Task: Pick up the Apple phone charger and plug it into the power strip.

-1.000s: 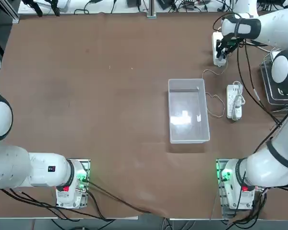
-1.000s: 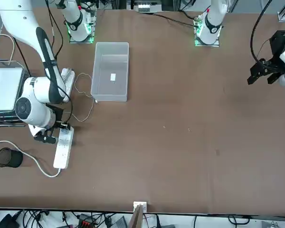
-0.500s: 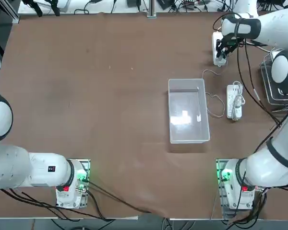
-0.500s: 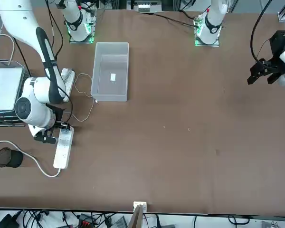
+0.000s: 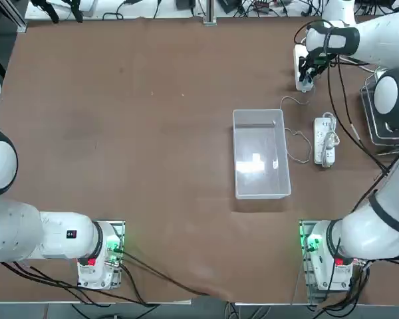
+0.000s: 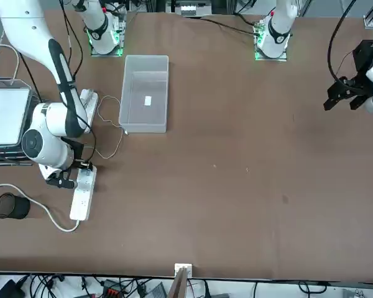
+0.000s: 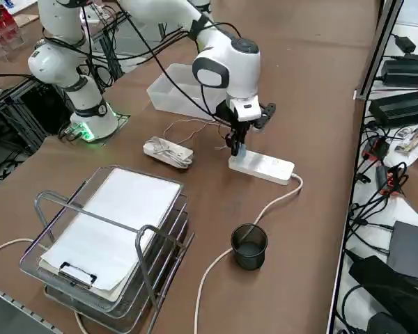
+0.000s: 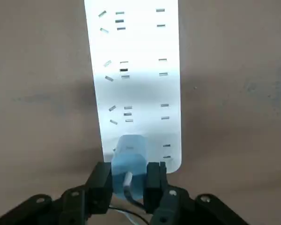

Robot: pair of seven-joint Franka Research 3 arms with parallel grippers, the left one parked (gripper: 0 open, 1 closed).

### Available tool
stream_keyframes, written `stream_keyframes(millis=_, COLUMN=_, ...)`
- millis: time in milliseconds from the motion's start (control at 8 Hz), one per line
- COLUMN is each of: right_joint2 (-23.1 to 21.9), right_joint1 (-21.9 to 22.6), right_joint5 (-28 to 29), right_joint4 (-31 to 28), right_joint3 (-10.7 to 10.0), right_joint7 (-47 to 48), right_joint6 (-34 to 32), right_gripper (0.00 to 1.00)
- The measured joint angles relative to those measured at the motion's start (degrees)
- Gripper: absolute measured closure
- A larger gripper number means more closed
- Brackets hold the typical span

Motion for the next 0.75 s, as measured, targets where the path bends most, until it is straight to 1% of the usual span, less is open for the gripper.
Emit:
stream_keyframes(millis=250, right_joint2=0.3, right_joint1=-0.1, right_joint5=0.0, right_joint4=0.2, right_joint3=0.0, right_joint7=0.0, right_joint6=0.1, right_gripper=0.59)
stream_keyframes(millis=375, right_joint2=1.3, right_joint1=-0.1, right_joint5=0.0, right_joint4=0.4, right_joint3=0.0, right_joint7=-0.1, right_joint6=1.3, right_gripper=0.45)
stream_keyframes(millis=625, right_joint2=2.8, right_joint1=-0.1, right_joint5=0.0, right_joint4=2.1, right_joint3=-0.2, right_joint7=-0.1, right_joint6=1.0, right_gripper=0.09)
stream_keyframes(millis=750, right_joint2=2.4, right_joint1=-0.1, right_joint5=0.0, right_joint4=3.3, right_joint3=-0.3, right_joint7=-0.2, right_joint6=-0.3, right_gripper=0.00)
